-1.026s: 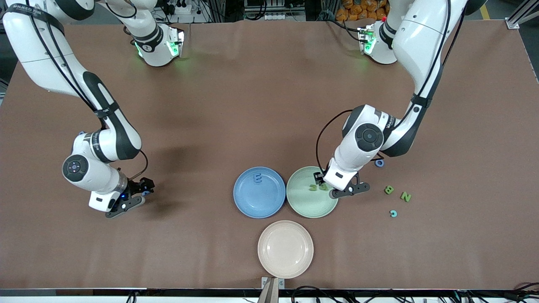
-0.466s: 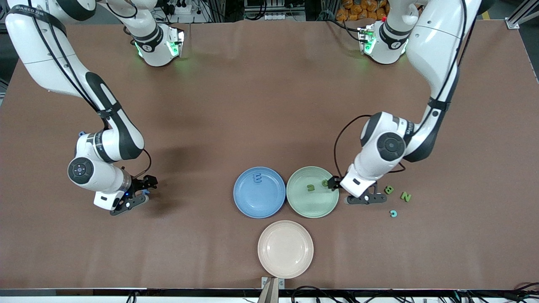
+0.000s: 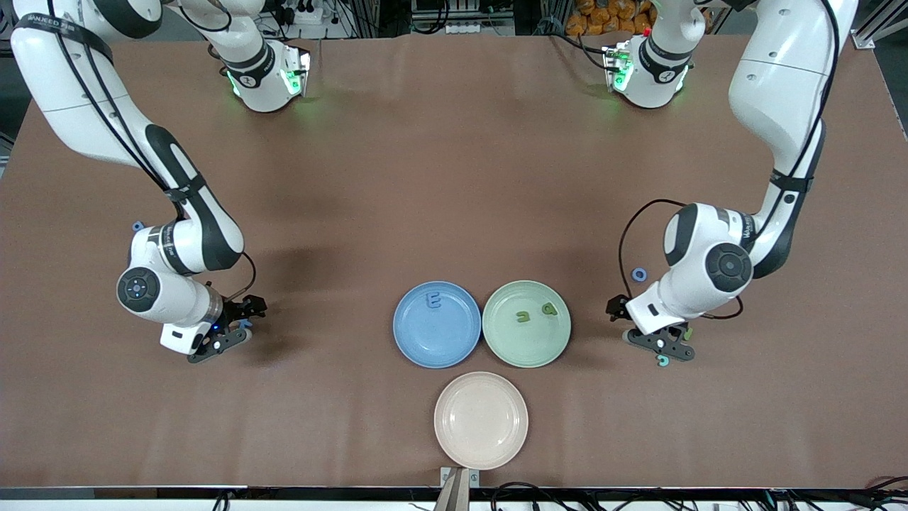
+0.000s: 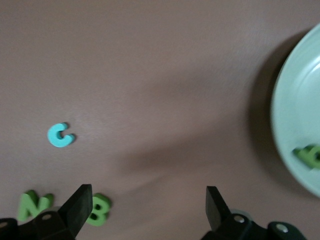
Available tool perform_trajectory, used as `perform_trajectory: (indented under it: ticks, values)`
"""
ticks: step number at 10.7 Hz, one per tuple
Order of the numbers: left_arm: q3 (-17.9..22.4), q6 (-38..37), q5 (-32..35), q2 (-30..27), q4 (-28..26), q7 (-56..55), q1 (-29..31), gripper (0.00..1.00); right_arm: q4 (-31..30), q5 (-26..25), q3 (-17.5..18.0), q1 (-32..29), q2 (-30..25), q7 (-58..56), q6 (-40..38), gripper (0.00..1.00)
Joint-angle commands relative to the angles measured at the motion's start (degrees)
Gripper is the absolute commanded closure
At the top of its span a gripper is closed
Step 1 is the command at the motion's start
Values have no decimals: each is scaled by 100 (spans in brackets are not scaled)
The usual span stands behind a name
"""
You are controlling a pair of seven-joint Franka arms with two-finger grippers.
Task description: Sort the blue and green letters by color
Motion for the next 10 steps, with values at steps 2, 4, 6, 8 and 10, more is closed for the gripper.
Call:
perform_trajectory:
  ticks: [2,4,6,8,10]
  values:
    - [-80,-48,99,-151,-316,2136,551,0,88,-93,53,-75,101,75,26,0]
    - [-80,-48,99,-151,-395,2876,763,0,54,-93,53,-119,109,40,131,41]
    - [-80,-31,99,-143,-492,2985,798,0,-148,-111,62,-198,109,31,402,100]
    - [-80,30,99,-108,-553,2976,781,0,-158,-102,62,-242,109,40,413,100]
    - [-80,389,99,-72,-729,2976,763,0,-158,-93,62,-225,101,92,404,100]
